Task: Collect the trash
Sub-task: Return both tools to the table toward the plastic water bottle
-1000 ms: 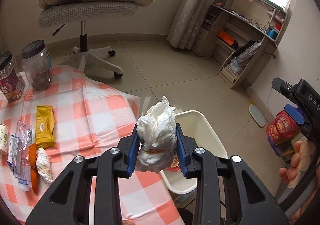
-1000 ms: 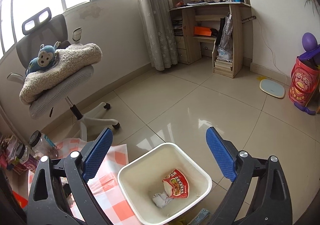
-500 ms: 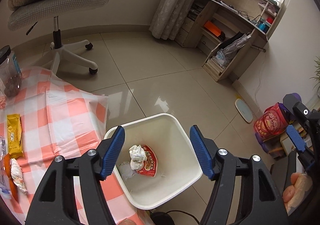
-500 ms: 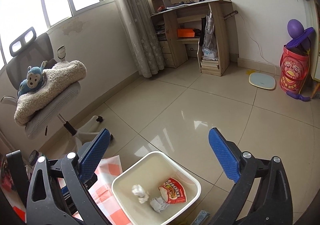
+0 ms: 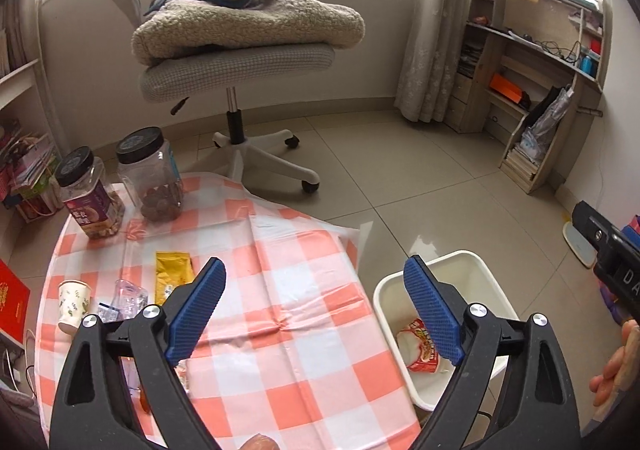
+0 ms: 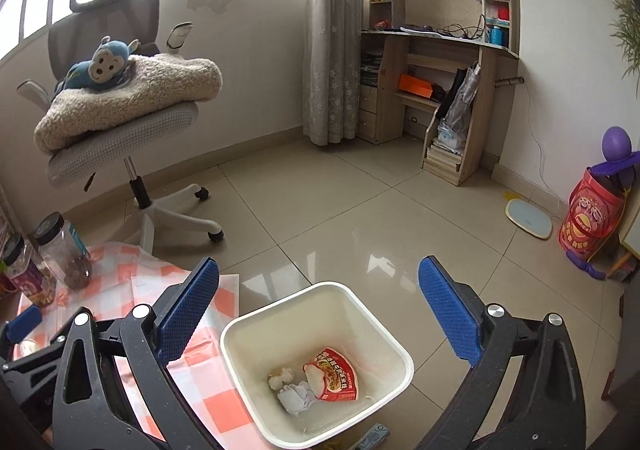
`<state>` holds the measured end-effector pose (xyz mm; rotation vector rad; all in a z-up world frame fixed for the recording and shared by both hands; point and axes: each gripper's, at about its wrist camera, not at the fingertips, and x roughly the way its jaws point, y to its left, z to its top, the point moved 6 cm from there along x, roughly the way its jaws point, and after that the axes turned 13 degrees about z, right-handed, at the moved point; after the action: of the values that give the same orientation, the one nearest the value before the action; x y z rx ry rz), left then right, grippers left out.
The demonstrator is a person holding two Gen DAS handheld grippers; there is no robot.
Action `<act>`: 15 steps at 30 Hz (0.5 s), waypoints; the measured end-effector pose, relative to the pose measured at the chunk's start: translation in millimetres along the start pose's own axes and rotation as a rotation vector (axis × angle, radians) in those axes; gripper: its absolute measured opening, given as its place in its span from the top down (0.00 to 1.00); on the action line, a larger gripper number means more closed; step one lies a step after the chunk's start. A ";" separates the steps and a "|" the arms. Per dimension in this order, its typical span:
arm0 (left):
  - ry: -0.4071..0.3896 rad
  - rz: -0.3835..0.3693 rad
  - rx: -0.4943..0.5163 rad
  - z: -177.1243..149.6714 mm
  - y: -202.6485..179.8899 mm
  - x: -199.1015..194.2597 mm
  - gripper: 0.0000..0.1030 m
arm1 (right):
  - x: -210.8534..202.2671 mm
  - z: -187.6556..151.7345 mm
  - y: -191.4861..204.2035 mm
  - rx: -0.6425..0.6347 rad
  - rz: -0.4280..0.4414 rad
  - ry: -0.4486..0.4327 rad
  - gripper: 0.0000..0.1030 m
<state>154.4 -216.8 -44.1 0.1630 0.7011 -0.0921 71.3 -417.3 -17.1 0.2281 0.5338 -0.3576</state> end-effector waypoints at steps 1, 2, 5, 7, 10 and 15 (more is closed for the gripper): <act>-0.005 0.016 -0.015 -0.4 10.6 -0.1 0.12 | 1.1 -2.5 9.8 -0.021 0.007 0.007 0.07; -0.009 0.029 -0.030 -1.0 20.3 -0.4 0.11 | 2.5 -5.1 19.5 -0.042 0.014 0.013 0.07; -0.019 0.067 -0.060 -5.4 45.2 -0.1 0.07 | 5.7 -13.6 48.3 -0.098 0.029 0.029 0.07; -0.021 0.103 -0.064 -10.6 60.0 0.7 0.07 | 8.3 -20.0 66.3 -0.127 0.045 0.042 0.07; -0.024 0.165 -0.065 -17.6 82.8 4.2 0.07 | 11.1 -28.2 91.9 -0.173 0.067 0.057 0.07; -0.035 0.255 -0.056 -30.9 120.5 14.2 0.07 | 17.0 -42.7 127.8 -0.233 0.092 0.083 0.07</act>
<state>162.4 -93.2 -62.3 0.1954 0.6422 0.1681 115.2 -292.3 -46.7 0.0421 0.6397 -0.1946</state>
